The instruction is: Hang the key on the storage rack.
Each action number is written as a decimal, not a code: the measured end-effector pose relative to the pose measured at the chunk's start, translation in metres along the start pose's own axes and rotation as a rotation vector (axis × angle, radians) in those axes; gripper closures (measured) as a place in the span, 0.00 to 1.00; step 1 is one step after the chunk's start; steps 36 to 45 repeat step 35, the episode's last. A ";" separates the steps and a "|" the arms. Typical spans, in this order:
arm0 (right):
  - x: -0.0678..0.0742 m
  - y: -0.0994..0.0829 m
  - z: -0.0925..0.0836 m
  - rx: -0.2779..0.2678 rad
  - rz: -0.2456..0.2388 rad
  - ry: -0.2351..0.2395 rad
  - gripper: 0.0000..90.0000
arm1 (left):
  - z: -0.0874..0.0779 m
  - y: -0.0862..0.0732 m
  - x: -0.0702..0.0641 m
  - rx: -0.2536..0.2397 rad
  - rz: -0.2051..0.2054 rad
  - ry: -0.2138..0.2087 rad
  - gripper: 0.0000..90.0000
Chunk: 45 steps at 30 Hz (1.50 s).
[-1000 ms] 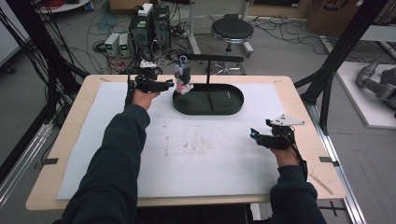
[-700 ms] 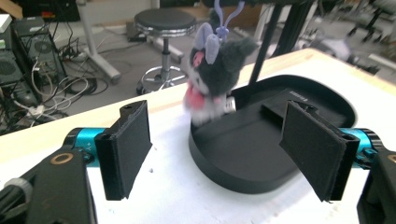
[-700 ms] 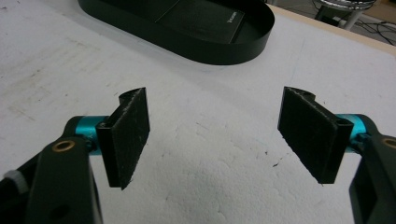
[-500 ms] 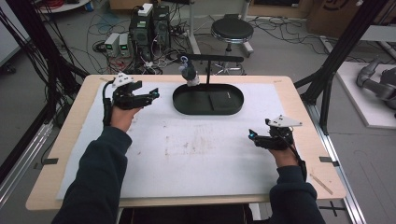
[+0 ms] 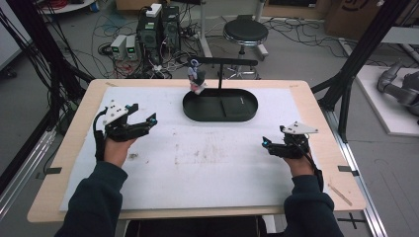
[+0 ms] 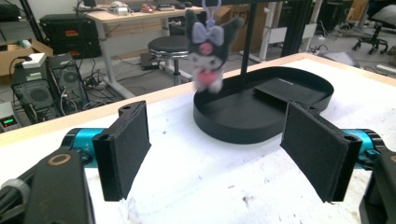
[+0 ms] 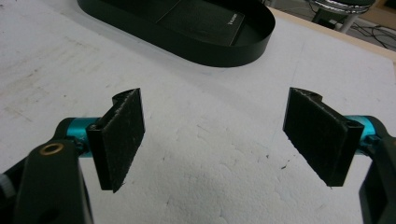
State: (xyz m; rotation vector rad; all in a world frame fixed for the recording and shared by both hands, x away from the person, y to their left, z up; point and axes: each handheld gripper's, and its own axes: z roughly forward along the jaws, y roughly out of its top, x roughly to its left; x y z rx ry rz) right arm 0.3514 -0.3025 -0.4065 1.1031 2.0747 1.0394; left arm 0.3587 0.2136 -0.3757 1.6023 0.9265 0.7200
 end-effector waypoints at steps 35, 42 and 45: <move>0.006 0.001 -0.002 -0.010 -0.013 -0.011 0.23 | -0.019 -0.041 0.013 0.058 -0.036 0.027 0.26; 0.006 0.001 -0.002 -0.010 -0.013 -0.011 0.23 | -0.019 -0.041 0.013 0.058 -0.036 0.027 0.26; 0.006 0.001 -0.002 -0.010 -0.013 -0.011 0.23 | -0.019 -0.041 0.013 0.058 -0.036 0.027 0.26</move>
